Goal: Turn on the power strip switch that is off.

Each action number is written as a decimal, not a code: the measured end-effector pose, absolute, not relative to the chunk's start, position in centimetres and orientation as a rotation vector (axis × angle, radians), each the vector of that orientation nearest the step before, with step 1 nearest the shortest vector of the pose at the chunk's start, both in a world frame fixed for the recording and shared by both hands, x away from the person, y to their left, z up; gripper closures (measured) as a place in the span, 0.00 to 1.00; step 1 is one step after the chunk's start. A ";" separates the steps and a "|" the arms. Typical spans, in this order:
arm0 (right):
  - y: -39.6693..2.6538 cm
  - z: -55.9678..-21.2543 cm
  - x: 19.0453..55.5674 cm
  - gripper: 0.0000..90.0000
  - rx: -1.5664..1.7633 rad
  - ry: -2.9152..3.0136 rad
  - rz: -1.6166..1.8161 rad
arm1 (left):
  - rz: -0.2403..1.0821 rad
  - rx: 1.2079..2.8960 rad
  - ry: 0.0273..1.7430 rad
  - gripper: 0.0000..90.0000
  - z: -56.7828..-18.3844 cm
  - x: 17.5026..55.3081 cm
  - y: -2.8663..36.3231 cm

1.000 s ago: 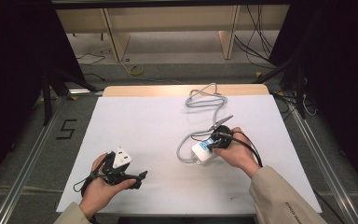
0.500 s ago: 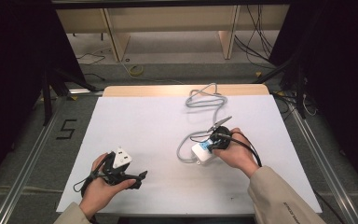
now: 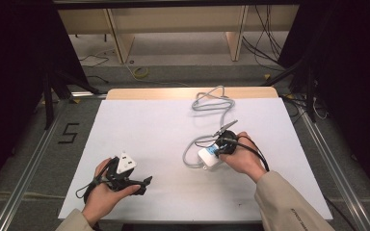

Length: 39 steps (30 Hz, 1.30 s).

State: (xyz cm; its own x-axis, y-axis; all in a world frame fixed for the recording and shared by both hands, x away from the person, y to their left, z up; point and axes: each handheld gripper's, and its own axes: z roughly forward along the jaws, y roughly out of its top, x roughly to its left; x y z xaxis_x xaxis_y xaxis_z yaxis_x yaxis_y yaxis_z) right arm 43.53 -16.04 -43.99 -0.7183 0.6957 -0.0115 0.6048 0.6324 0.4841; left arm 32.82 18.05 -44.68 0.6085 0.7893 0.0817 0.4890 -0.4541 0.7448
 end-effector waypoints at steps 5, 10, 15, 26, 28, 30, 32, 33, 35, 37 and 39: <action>-15.9 -44.0 43.5 1.00 1.070 2.657 0.660 | 0.552 2.137 1.004 0.11 -44.7 32.8 18.1; -15.7 -44.0 43.5 1.00 1.055 2.659 0.638 | 0.551 2.136 1.004 0.11 -44.7 32.8 18.1; -15.7 -44.0 43.4 1.00 1.052 2.660 0.641 | 0.553 2.137 1.004 0.11 -44.7 32.8 18.1; -15.9 -44.0 43.4 1.00 1.068 2.649 0.668 | 0.551 2.137 1.002 0.11 -44.7 32.8 18.1; -16.0 -44.1 43.4 1.00 1.069 2.651 0.676 | 0.552 2.137 1.002 0.11 -44.7 32.8 18.1; -16.1 -44.1 43.5 1.00 1.070 2.653 0.685 | 0.551 2.137 1.003 0.11 -44.7 32.8 18.1; -16.1 -44.0 43.4 1.00 1.074 2.642 0.700 | 0.552 2.138 1.003 0.11 -44.7 32.8 18.1; -16.2 -44.0 43.5 1.00 1.073 2.646 0.700 | 0.552 2.138 1.002 0.11 -44.7 32.8 18.0; -16.2 -44.0 43.5 1.00 1.076 2.645 0.703 | 0.553 2.138 1.002 0.11 -44.7 32.8 18.0; -16.3 -44.0 43.5 1.00 1.075 2.645 0.705 | 0.552 2.137 1.003 0.11 -44.7 32.8 18.1; -16.3 -43.9 43.4 1.00 1.081 2.636 0.717 | 0.552 2.137 1.004 0.11 -44.7 32.8 18.1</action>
State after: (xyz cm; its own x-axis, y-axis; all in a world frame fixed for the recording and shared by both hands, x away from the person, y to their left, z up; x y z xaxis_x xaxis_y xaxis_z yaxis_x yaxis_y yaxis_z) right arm 43.45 -16.28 -43.92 -0.7114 0.7028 -0.0039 0.6040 0.6142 0.5079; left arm 32.82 18.09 -44.69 0.6083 0.7897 0.0797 0.4903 -0.4529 0.7447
